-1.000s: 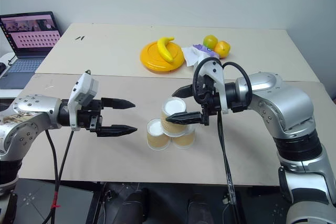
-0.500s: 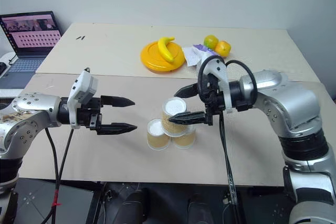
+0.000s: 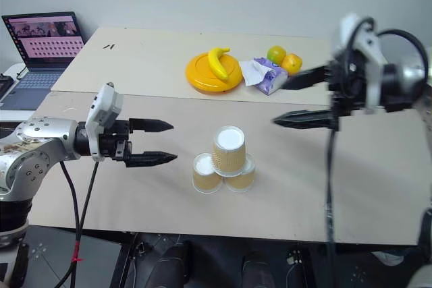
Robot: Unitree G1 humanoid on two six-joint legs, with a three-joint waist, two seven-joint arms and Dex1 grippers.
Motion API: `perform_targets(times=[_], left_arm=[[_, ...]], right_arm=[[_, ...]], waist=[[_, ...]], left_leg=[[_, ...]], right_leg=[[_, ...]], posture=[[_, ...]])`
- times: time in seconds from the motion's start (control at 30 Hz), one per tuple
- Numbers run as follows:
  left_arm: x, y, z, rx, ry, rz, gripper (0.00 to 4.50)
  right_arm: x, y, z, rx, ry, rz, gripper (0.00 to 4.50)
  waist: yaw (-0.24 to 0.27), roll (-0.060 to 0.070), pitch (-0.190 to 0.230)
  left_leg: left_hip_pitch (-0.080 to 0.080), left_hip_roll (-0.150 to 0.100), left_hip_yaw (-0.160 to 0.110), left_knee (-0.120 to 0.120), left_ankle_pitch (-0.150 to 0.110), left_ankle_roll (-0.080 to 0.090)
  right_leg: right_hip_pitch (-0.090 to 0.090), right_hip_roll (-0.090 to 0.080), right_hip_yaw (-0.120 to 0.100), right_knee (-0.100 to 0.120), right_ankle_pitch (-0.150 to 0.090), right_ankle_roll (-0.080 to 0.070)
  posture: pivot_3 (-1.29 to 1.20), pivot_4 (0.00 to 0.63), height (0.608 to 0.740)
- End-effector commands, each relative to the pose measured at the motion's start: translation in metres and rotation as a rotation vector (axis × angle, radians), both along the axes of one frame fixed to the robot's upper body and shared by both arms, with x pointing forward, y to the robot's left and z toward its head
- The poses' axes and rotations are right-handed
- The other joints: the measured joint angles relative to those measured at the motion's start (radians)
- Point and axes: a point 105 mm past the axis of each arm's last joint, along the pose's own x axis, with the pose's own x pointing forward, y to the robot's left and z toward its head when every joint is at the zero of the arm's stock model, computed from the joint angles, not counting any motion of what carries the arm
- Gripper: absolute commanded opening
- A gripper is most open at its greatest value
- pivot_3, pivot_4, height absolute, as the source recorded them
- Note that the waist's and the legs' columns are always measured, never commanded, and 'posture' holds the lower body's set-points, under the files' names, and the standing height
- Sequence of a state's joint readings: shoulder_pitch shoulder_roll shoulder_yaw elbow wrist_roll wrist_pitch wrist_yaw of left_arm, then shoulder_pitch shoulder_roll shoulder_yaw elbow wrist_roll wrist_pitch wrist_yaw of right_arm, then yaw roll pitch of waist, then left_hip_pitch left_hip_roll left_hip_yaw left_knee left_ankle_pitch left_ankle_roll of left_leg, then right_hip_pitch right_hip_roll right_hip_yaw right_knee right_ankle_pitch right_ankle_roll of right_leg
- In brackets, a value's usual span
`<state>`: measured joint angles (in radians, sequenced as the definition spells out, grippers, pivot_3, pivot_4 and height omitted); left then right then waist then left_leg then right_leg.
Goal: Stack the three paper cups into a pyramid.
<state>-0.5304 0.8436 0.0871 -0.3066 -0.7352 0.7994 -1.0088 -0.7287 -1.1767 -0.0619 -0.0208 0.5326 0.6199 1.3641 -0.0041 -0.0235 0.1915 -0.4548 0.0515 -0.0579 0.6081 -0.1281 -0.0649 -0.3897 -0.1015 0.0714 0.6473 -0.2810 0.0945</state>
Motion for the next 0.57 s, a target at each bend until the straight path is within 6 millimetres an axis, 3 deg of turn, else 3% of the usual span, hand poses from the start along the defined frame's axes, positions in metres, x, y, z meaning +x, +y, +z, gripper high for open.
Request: perform_targets(times=[0.03,0.1,0.27,0.57], left_arm=[[0.003,0.011,0.010,-0.013,-0.088,0.103,4.50],[0.000,0.013,0.003,-0.008,-0.091,0.116,4.50],[-0.003,0.011,-0.010,-0.024,-0.078,0.143,4.50],[-0.002,0.005,-0.018,-0.009,-0.118,0.154,4.50]], right_arm=[[-0.008,-0.030,0.002,-0.006,-0.079,-0.069,4.46],[-0.010,-0.039,-0.009,0.016,-0.070,-0.106,4.46],[-0.008,-0.040,-0.026,0.064,-0.065,-0.145,4.46],[-0.001,-0.036,-0.030,0.112,-0.097,-0.175,4.46]], waist=[[-0.009,0.001,0.000],[-0.022,0.001,0.000],[-0.039,0.002,0.000],[-0.035,0.002,0.000]], left_leg=[[0.000,0.000,0.000,-0.001,0.000,0.000],[0.001,0.000,0.000,-0.001,0.000,0.000],[0.004,0.000,0.001,-0.001,0.000,0.001],[0.004,0.000,0.001,0.000,0.000,0.000]], right_leg=[[0.000,0.000,0.000,0.000,0.000,0.000],[0.000,0.000,0.001,0.001,0.000,0.000],[0.001,0.000,0.002,0.002,0.000,0.000],[0.003,0.000,0.002,0.002,0.000,0.000]], posture=[[0.00,0.150,0.732],[0.00,0.150,0.732],[0.00,0.150,0.732],[0.00,0.150,0.732]])
